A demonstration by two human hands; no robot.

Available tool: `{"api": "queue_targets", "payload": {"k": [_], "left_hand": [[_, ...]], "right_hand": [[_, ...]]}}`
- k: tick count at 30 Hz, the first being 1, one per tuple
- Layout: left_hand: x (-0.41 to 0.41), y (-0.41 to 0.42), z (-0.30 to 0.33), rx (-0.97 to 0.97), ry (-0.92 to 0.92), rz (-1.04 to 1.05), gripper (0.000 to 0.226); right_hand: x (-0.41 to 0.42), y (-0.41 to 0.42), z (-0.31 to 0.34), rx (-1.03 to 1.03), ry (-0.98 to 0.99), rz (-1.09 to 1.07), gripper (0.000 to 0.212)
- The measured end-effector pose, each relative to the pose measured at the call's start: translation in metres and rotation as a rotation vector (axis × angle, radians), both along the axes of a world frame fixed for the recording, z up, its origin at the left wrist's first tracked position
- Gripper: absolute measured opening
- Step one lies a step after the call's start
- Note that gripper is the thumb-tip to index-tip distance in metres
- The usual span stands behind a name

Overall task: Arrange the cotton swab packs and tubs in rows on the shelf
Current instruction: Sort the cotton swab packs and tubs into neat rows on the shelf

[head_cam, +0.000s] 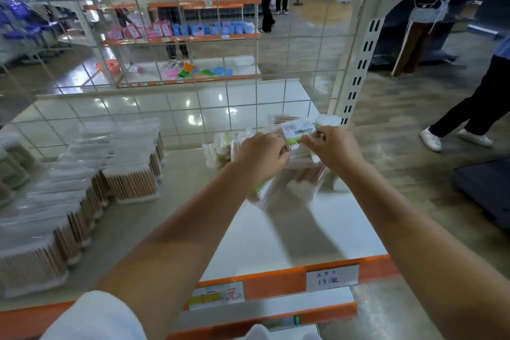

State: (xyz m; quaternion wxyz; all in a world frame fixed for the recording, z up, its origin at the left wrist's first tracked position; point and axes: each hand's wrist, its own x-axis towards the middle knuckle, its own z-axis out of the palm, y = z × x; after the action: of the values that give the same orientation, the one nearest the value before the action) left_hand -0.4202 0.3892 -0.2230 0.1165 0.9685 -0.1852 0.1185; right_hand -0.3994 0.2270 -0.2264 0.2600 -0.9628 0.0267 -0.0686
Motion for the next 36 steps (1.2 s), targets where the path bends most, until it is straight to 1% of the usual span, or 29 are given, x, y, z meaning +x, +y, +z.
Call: {"api": "queue_targets", "payload": {"k": [3, 6, 10, 13, 17, 20, 23, 25, 26, 27, 28, 29, 30, 32, 34, 36], "left_hand": [[-0.001, 0.004, -0.003, -0.023, 0.026, -0.024, 0.030], [-0.004, 0.008, -0.005, -0.018, 0.054, -0.052, 0.032], [-0.010, 0.010, -0.009, -0.073, 0.039, -0.060, 0.033], [-0.012, 0.012, -0.014, -0.131, 0.037, -0.044, 0.034], [-0.019, 0.018, -0.017, -0.237, 0.007, -0.043, 0.031], [-0.033, 0.026, -0.013, -0.399, 0.000, 0.002, 0.027], [-0.048, 0.033, -0.008, -0.505, 0.048, 0.034, 0.036], [-0.057, 0.037, -0.004, -0.617, 0.116, 0.038, 0.035], [-0.061, 0.040, -0.003, -0.700, 0.158, 0.035, 0.030], [-0.063, 0.042, -0.003, -0.795, 0.199, 0.036, 0.020], [-0.066, 0.045, -0.002, -0.905, 0.257, 0.045, 0.007], [-0.069, 0.049, -0.002, -1.014, 0.321, 0.060, 0.002], [-0.071, 0.052, -0.002, -1.114, 0.379, 0.072, 0.007], [-0.077, 0.058, -0.005, -1.242, 0.465, 0.047, 0.015], [-0.084, 0.061, -0.006, -1.348, 0.510, -0.006, 0.026], [-0.090, 0.062, -0.009, -1.414, 0.520, -0.024, 0.030]], "right_hand": [[-0.006, 0.003, 0.001, 0.056, -0.031, 0.019, 0.030], [-0.015, 0.006, -0.002, 0.091, -0.096, 0.026, 0.031], [-0.025, 0.009, -0.007, 0.168, -0.191, 0.048, 0.025], [-0.030, 0.011, -0.010, 0.305, -0.239, 0.046, 0.033], [-0.045, 0.017, -0.008, 0.536, -0.255, 0.061, 0.022], [-0.060, 0.024, -0.004, 0.684, -0.272, 0.095, 0.015], [-0.075, 0.033, -0.001, 0.802, -0.287, 0.144, 0.026], [-0.084, 0.039, 0.000, 0.896, -0.291, 0.175, 0.032], [-0.088, 0.042, 0.001, 0.948, -0.288, 0.181, 0.033], [-0.091, 0.044, 0.000, 1.012, -0.273, 0.185, 0.034], [-0.094, 0.047, -0.001, 1.084, -0.241, 0.188, 0.033], [-0.097, 0.050, -0.003, 1.150, -0.196, 0.187, 0.032], [-0.100, 0.053, -0.006, 1.194, -0.153, 0.188, 0.031], [-0.105, 0.059, -0.013, 1.215, -0.093, 0.198, 0.030], [-0.109, 0.066, -0.017, 1.224, -0.066, 0.206, 0.032], [-0.111, 0.070, -0.018, 1.245, -0.056, 0.205, 0.034]]}}
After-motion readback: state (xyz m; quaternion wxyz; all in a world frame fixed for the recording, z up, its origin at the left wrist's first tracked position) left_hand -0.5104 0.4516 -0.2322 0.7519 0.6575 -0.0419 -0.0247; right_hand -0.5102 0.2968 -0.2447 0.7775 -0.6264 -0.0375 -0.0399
